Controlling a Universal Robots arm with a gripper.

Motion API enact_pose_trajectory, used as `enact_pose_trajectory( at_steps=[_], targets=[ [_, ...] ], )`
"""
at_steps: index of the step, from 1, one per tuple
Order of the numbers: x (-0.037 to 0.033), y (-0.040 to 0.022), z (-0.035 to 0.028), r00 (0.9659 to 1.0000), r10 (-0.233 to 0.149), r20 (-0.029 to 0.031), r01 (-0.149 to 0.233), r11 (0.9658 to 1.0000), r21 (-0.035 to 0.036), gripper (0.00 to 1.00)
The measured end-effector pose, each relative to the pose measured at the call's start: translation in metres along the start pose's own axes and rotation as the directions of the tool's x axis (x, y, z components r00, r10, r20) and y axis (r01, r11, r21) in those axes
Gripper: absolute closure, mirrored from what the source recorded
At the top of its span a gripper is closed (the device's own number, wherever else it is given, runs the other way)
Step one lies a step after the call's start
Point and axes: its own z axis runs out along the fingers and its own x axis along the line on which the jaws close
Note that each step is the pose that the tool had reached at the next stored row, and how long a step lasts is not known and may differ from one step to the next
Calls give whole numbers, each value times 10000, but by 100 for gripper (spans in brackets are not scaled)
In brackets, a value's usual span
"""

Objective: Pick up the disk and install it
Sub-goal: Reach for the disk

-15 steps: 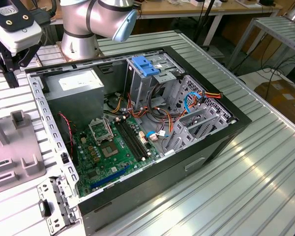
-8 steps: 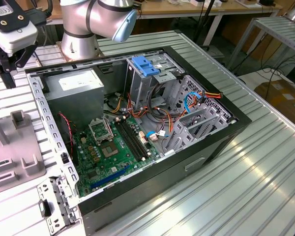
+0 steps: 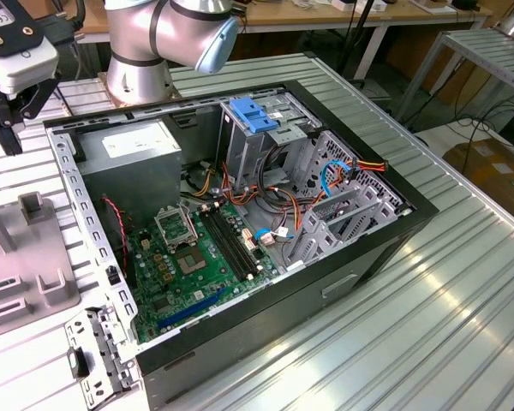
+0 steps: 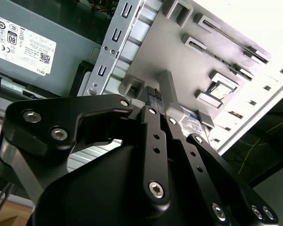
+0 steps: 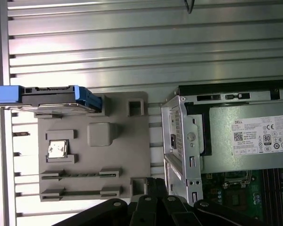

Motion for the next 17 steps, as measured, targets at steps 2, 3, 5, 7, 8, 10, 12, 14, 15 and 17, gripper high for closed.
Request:
enact_pose_trajectory(
  at_steps=[2, 3, 5, 7, 8, 10, 12, 14, 15, 17],
  targets=[
    [12, -1, -1, 10000, 0, -1, 0, 10000, 0, 89],
    [15, -1, -1, 10000, 0, -1, 0, 10000, 1, 89],
    [23, -2, -1, 10000, 0, 0, 0, 10000, 0, 89],
    [34, -3, -1, 10000, 0, 0, 0, 10000, 0, 89],
    [42, -3, -1, 10000, 0, 0, 0, 10000, 0, 89],
    [58, -4, -2, 10000, 0, 0, 0, 10000, 0, 89],
    [68, -5, -1, 10000, 0, 0, 0, 10000, 0, 89],
    [81, -6, -1, 10000, -1, 1, 1, 10000, 1, 89],
    [86, -7, -1, 10000, 0, 0, 0, 10000, 2, 89],
    [97, -7, -1, 10000, 0, -1, 0, 10000, 3, 89]
  ],
)
